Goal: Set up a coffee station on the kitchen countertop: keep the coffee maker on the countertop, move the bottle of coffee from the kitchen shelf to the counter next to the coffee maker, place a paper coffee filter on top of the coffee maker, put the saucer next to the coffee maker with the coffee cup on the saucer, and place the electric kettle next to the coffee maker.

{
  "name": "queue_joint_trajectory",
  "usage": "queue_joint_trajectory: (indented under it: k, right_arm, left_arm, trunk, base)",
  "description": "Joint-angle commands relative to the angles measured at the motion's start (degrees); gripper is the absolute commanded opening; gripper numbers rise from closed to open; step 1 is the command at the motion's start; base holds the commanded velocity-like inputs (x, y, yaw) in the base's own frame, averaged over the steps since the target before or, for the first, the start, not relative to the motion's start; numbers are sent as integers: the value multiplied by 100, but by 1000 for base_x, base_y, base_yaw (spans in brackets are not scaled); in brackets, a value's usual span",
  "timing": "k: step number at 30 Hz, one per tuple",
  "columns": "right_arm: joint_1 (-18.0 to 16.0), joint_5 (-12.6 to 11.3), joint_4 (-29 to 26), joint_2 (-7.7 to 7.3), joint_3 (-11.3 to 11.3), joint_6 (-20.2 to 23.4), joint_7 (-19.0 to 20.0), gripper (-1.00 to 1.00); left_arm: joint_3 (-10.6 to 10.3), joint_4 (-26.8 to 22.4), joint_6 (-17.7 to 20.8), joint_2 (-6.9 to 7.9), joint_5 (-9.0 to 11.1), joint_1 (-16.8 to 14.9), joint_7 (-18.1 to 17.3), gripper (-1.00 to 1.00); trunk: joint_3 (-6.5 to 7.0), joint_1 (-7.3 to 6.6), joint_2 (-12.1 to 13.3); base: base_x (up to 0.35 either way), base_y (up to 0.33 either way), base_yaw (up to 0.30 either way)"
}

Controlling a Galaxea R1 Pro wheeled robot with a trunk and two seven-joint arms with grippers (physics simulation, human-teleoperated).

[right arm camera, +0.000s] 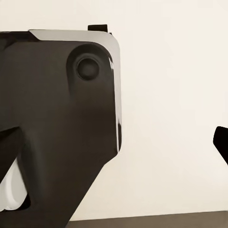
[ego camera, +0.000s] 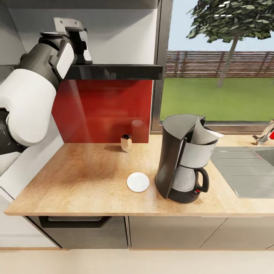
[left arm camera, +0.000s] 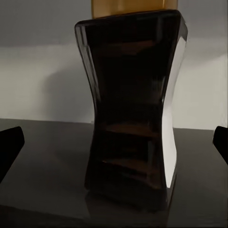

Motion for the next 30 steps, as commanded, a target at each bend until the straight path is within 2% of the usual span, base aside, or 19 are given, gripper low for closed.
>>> queue_joint_trajectory:
  k: [1, 22, 30]
  right_arm:
    - [-2, -60, -5, -4, 48, 11, 19, 100]
    - [1, -56, -5, -12, 48, 11, 19, 100]
    - [1, -56, -5, -12, 48, 11, 19, 100]
  left_arm:
    - [34, -5, 29, -6, -58, 14, -6, 100]
    - [33, -4, 25, -6, -50, 38, -15, 100]
    - [33, -19, 21, -6, -50, 38, -15, 100]
  trunk:
    - [-11, 3, -12]
    - [-11, 3, -12]
    - [-11, 3, -12]
  base:
    - [5, 2, 0]
    - [67, 0, 0]
    - [186, 0, 0]
